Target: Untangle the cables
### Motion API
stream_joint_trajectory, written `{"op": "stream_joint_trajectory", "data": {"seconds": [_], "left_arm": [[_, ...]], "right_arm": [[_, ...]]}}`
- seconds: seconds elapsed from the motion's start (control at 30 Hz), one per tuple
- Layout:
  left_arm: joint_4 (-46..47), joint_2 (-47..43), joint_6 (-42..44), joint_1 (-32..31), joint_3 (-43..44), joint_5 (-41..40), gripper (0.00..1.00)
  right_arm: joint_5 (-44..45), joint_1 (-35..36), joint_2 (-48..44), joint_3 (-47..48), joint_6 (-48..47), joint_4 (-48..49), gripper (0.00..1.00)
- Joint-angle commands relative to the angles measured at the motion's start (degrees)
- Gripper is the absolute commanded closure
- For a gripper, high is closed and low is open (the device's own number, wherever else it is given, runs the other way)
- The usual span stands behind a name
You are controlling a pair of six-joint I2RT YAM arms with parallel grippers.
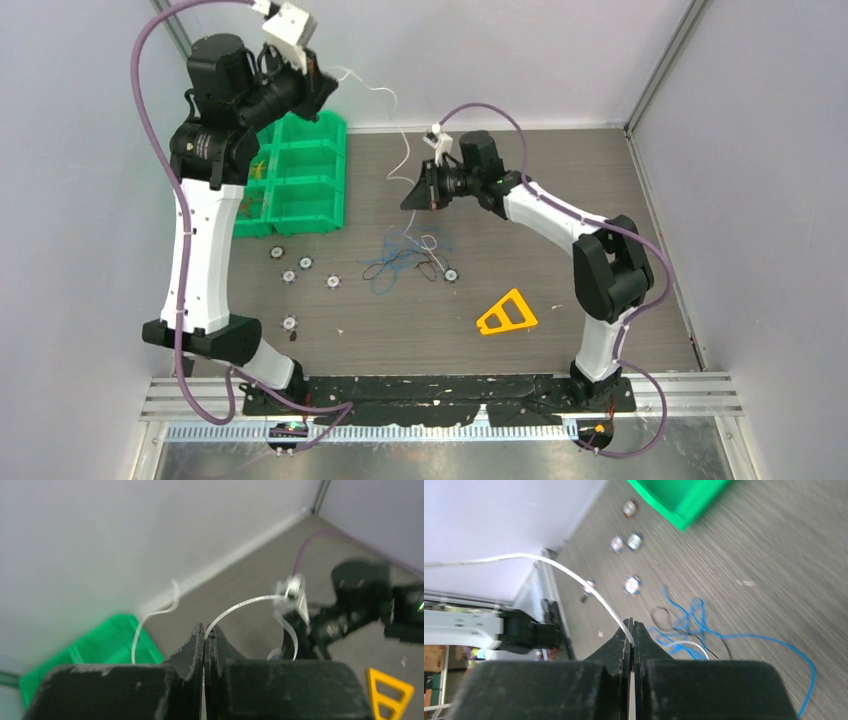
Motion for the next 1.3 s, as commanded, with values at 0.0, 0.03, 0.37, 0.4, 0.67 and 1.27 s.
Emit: {"op": "stream_joint_trajectory", "data": {"seconds": [0.0, 0.03, 0.37, 0.4, 0.67, 1.27], "left_arm": [[-1.0, -4.1, -2.3, 6.3, -15.1, 21.7, 1.00], [-0.7, -5.5, -0.7, 7.0, -19.6, 27.6, 1.00], [12.6, -12.7, 2.3, 1.1, -44.5, 39.6, 0.94], [13.5, -12.3, 2.0, 0.1, -44.9, 39.8, 0.93], [24.2, -15.4, 0.9, -2.2, -51.5, 38.2, 0.85], [21.0, -23.4, 26.4, -4.3, -58.4, 35.7, 0.69]], "right_arm": [[-6.9, 0.0, -10.8, 7.9, 11.6, 12.5, 0.95], [-7.0, -0.1, -11.6, 8.5, 13.9, 13.5, 0.95], [-8.5, 0.0, -14.2, 7.2, 22.5, 20.8, 0.95], [-8.6, 0.1, -14.1, 7.3, 23.2, 21.1, 0.95], [-9.7, 0.0, -15.4, 5.6, 22.0, 19.9, 0.95], [-11.2, -1.3, -17.8, 2.0, 23.0, 18.7, 0.95]]}}
